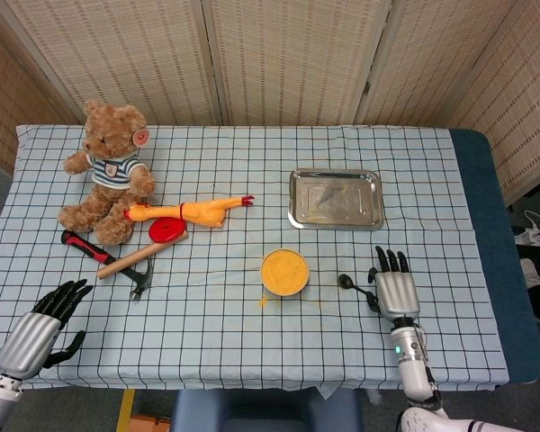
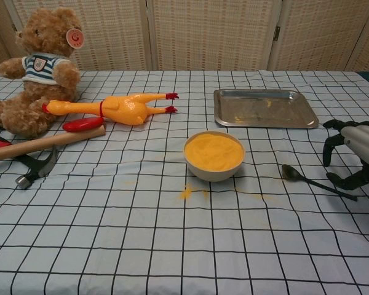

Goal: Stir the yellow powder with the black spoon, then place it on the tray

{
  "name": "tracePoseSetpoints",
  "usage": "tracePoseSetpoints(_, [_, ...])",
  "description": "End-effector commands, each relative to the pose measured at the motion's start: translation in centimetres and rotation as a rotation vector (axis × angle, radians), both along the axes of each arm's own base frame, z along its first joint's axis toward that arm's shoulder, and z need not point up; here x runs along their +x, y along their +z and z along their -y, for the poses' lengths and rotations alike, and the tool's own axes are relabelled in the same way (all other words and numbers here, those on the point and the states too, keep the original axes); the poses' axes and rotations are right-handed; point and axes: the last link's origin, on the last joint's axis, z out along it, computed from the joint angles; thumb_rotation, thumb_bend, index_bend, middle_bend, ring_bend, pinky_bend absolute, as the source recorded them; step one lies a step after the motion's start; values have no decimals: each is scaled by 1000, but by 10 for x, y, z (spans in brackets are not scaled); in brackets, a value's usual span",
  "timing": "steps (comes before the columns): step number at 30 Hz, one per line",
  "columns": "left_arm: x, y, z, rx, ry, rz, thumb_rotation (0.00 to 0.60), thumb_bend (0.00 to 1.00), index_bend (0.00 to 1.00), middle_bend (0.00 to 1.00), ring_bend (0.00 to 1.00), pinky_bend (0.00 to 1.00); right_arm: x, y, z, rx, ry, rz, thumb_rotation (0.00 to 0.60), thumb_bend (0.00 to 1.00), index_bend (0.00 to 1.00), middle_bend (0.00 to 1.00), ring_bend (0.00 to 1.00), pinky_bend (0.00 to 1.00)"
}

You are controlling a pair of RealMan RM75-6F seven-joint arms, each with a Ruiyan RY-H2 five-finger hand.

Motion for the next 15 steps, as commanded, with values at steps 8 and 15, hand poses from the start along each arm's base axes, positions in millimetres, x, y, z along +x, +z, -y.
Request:
tracePoseSetpoints(8, [-2,4,0,1,2,10,600,471,0,0,0,158,3,-18,10,37,-40,-3,544,356,450,0,0,0])
tracePoseSetpoints(15, [-1,3,0,-1,-8,13,600,470,0,0,0,158,3,-25,14,51,-58,10,543,356,451,0,0,0])
